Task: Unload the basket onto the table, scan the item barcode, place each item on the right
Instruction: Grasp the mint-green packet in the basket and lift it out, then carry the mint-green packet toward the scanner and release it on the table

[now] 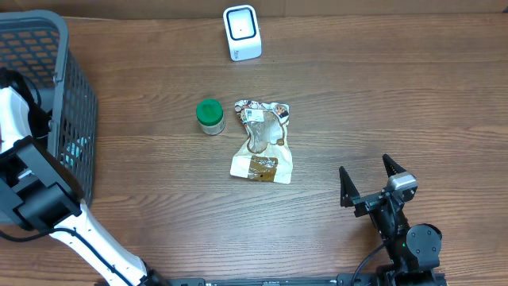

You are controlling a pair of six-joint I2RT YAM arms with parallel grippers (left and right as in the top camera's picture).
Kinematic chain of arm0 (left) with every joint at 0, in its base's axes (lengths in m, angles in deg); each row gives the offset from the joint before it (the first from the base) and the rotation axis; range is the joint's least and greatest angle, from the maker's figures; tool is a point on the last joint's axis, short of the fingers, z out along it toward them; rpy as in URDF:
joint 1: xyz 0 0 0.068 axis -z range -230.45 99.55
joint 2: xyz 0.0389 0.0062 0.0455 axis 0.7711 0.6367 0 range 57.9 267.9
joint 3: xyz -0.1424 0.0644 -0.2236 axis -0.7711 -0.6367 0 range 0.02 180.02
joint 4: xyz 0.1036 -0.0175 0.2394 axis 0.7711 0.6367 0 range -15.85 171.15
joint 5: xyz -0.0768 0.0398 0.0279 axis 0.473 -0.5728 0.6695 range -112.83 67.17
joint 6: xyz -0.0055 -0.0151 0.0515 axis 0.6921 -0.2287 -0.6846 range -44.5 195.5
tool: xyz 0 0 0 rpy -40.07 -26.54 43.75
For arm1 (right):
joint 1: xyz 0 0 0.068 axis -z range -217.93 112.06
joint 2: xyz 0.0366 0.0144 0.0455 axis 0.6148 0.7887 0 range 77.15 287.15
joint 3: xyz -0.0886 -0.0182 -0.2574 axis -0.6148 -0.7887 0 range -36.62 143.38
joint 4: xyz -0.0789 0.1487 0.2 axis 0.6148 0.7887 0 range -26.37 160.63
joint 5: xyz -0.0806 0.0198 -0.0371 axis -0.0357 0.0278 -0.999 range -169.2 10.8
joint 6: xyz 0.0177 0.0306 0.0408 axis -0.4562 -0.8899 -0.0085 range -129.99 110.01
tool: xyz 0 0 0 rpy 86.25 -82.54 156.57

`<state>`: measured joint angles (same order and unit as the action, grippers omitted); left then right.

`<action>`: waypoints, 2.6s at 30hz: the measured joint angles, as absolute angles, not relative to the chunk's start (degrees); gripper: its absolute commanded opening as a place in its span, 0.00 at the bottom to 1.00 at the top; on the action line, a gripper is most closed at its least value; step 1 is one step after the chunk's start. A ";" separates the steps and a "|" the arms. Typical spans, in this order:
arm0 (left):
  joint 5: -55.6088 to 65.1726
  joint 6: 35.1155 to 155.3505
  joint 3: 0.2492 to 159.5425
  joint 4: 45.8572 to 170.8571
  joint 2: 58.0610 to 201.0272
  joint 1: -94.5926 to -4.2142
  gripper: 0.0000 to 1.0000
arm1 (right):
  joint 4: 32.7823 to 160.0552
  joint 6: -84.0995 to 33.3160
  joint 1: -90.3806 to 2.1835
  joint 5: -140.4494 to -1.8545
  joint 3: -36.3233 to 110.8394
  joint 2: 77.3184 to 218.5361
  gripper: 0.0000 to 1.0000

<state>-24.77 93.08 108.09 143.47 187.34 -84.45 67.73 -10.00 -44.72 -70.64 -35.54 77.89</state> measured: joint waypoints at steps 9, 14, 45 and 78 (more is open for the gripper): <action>-22.82 93.08 117.45 152.19 187.41 -84.69 0.04 | 67.75 -9.98 -44.72 -70.62 -35.54 77.89 1.00; -20.42 93.08 127.35 157.33 186.75 -84.67 0.07 | 67.75 -10.00 -44.72 -70.62 -35.54 77.89 1.00; -15.92 88.95 133.07 170.55 153.40 -54.90 0.10 | 67.78 -9.98 -44.72 -70.64 -35.54 77.89 1.00; -23.54 96.53 64.27 120.04 154.58 -40.78 0.40 | 67.75 -10.00 -44.72 -70.62 -35.54 77.84 1.00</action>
<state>-23.54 96.53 64.27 120.04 154.58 -40.78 67.75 -10.00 -44.72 -70.62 -35.54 77.84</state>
